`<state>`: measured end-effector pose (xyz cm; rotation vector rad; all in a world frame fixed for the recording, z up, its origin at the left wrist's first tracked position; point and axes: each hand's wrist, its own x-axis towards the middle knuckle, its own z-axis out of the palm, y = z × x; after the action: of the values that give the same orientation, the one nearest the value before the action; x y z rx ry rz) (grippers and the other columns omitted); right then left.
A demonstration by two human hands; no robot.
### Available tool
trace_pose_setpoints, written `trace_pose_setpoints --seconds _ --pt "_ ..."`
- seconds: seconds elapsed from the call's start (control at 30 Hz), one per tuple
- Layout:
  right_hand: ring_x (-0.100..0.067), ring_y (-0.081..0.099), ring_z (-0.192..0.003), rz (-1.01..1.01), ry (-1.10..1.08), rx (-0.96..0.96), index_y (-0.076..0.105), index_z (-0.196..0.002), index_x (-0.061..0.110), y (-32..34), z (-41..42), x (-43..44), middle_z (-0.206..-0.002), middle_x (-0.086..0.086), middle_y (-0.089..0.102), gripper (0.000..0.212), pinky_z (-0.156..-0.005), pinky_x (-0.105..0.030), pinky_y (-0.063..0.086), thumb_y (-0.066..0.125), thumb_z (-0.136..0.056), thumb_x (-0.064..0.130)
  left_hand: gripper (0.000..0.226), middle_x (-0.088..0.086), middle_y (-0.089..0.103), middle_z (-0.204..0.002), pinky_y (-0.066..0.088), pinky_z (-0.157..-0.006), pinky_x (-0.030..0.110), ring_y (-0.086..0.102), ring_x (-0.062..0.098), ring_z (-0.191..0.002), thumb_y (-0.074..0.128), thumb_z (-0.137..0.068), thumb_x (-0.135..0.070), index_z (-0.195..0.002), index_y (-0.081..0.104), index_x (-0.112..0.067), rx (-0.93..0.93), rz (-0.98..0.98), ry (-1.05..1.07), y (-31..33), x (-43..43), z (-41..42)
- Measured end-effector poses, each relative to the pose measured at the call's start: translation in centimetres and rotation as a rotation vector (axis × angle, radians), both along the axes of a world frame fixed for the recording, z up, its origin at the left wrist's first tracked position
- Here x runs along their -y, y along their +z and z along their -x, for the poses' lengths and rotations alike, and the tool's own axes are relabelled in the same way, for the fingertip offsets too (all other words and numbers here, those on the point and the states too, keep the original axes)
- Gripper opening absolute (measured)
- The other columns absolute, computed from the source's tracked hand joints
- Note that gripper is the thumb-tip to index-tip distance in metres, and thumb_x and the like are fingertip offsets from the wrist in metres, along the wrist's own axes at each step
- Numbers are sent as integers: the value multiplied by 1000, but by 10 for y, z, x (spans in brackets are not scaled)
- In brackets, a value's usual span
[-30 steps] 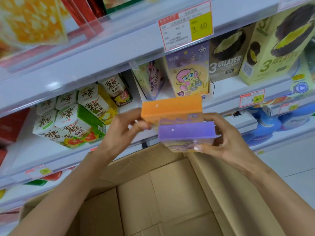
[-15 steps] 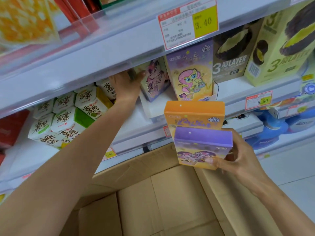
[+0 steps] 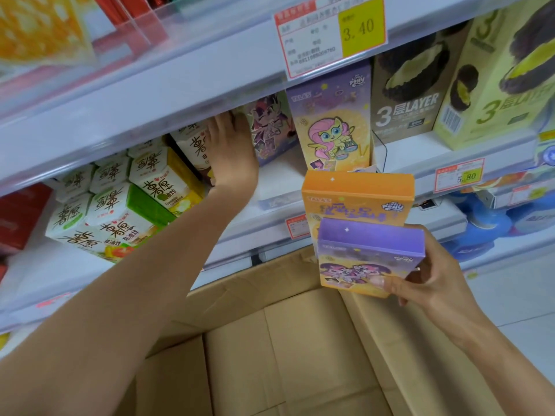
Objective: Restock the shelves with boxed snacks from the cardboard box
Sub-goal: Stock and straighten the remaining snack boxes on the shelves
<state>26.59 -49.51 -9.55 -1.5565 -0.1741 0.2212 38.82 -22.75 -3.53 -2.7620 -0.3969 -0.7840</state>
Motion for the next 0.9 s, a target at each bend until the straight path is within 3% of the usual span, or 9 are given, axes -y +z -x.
trace_pose_setpoints --seconds 0.1,0.17,0.23,0.33,0.43,0.53,0.6,0.67,0.9 --pt "-15 50 -54 -14 1 -14 60 -87 52 1 1 0 -81 11 68 69 -40 -22 43 74 -66 -12 26 12 60 -82 46 -64 30 59 29 -73 77 -49 -5 -70 63 -9 -167 -151 -71 -17 -4 14" --pt "-10 52 -54 -16 0 -26 60 -91 42 2 1 0 -81 14 68 62 -39 -22 42 74 -66 -13 27 9 60 -76 45 -56 24 61 28 -70 80 -43 -8 -64 65 -10 -356 -85 -59 -23 -1 19" --pt "-8 53 -54 -15 -12 -34 58 -95 34 3 2 0 -83 14 68 58 -39 -23 42 74 -65 -13 30 6 61 -72 38 -45 19 62 25 -65 82 -37 -7 -61 66 -11 -399 -102 -64 -19 2 20" --pt "-9 53 -55 -3 -16 -25 59 -88 49 5 1 -3 -85 12 68 67 -39 -23 43 74 -65 -12 30 14 60 -102 40 -50 27 62 30 -78 72 -66 0 -96 66 -4 -388 -6 9 -15 6 9" --pt "-12 53 -57 -1 -16 -23 59 -86 52 6 0 -5 -85 10 68 68 -40 -24 44 75 -65 -11 32 23 58 -96 40 -48 31 63 35 -67 52 -80 5 -108 63 -4 -302 80 15 -11 13 4" --pt "-12 53 -56 -4 -17 -22 59 -87 50 6 0 -6 -85 10 68 66 -39 -24 43 75 -65 -11 43 22 49 -120 45 -70 40 59 38 -99 41 -90 3 -132 44 -7 -339 147 0 -11 22 -1" --pt "-10 52 -55 -12 -22 -28 59 -91 41 6 1 -8 -84 11 68 61 -39 -23 42 74 -65 -13 49 20 38 -134 45 -84 41 54 38 -111 47 -88 4 -135 35 -3 -434 148 0 -11 26 1" --pt "-6 53 -56 -16 -23 -33 57 -97 30 6 1 -8 -84 13 68 56 -39 -22 41 73 -66 -15 51 20 32 -140 46 -83 42 54 39 -110 49 -86 4 -135 34 0 -430 117 -23 -11 25 1" --pt "-7 50 -51 -11 -33 -36 57 -97 29 8 2 -11 -83 13 68 57 -39 -21 41 73 -65 -16 52 20 34 -139 44 -88 42 52 40 -115 47 -89 4 -138 29 3 -493 170 -26 -2 28 6"
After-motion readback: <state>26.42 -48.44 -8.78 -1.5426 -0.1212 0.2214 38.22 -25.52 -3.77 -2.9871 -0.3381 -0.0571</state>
